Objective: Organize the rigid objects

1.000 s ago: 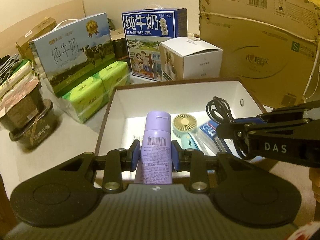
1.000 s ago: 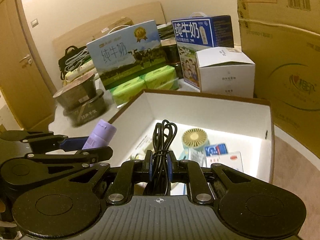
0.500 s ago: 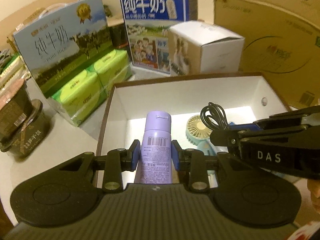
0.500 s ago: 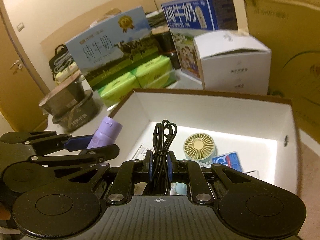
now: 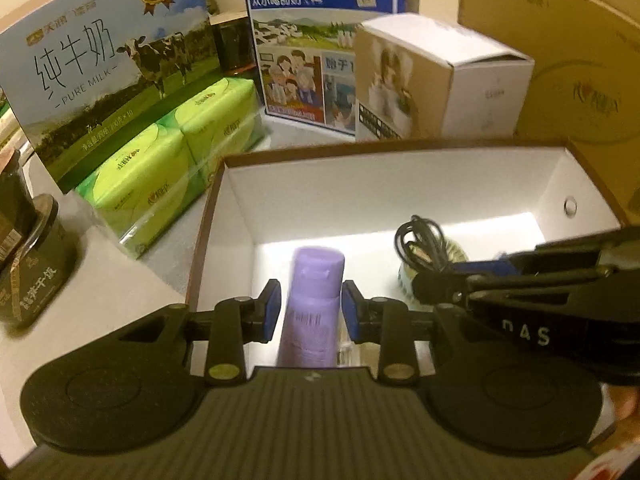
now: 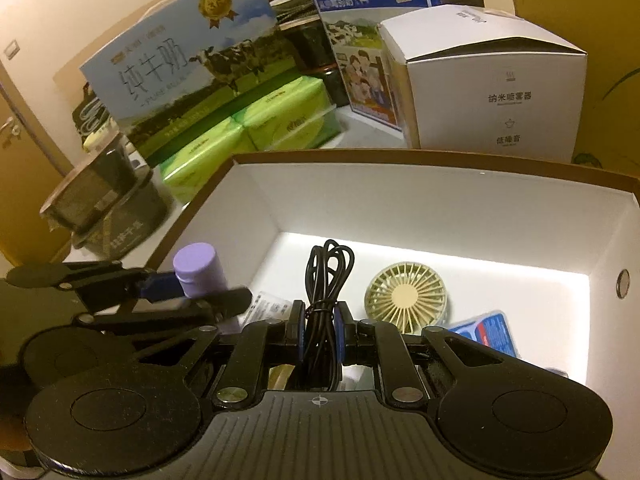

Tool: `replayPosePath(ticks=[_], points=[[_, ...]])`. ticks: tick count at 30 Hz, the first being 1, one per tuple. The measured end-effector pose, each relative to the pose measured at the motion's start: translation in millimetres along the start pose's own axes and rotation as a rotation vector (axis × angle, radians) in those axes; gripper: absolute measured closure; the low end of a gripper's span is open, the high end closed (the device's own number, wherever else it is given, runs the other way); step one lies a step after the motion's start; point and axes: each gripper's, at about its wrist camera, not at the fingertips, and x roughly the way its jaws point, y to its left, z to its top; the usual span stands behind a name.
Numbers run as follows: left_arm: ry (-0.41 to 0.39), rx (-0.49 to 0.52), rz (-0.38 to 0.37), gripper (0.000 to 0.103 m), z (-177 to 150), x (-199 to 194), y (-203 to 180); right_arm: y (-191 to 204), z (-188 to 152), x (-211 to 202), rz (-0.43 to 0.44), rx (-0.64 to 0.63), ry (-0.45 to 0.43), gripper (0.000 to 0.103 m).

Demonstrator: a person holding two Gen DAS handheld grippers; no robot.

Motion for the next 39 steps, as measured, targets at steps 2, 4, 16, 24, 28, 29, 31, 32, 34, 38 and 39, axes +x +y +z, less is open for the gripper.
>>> replayPosePath(ticks=[2, 4, 16, 24, 28, 29, 31, 32, 34, 38, 39], points=[[0.009, -0.009, -0.006, 0.066, 3, 0, 3, -2, 4, 3, 0.014, 0.027, -0.010, 0.088], [0.000, -0.001, 0.005, 0.060, 2, -3, 3, -5, 6, 3, 0.015, 0.040, -0.013, 0.086], [0.001, -0.019, -0.009, 0.056, -7, -10, 6, -6, 4, -10, -0.004, 0.022, -0.043, 0.060], [-0.003, -0.026, -0.005, 0.048, -13, -17, 4, -4, 3, -16, -0.012, 0.029, -0.048, 0.054], [-0.017, -0.034, -0.012, 0.046, -17, -27, 3, -5, 1, -28, -0.021, 0.031, -0.064, 0.050], [-0.024, -0.037, -0.014, 0.043, -18, -30, 3, -6, 0, -33, -0.027, 0.033, -0.071, 0.049], [-0.044, -0.043, -0.014, 0.036, -22, -40, 3, -9, -2, -42, -0.029, 0.038, -0.083, 0.045], [-0.057, -0.046, -0.014, 0.035, -24, -47, 2, -10, -4, -49, -0.029, 0.036, -0.093, 0.043], [-0.081, -0.044, -0.026, 0.034, -28, -59, 0, -12, -8, -61, -0.035, 0.026, -0.110, 0.039], [-0.129, -0.042, -0.038, 0.030, -37, -89, -9, -16, -23, -91, -0.037, 0.018, -0.140, 0.031], [-0.139, -0.047, -0.043, 0.030, -39, -97, -11, -17, -27, -99, -0.034, 0.018, -0.148, 0.030]])
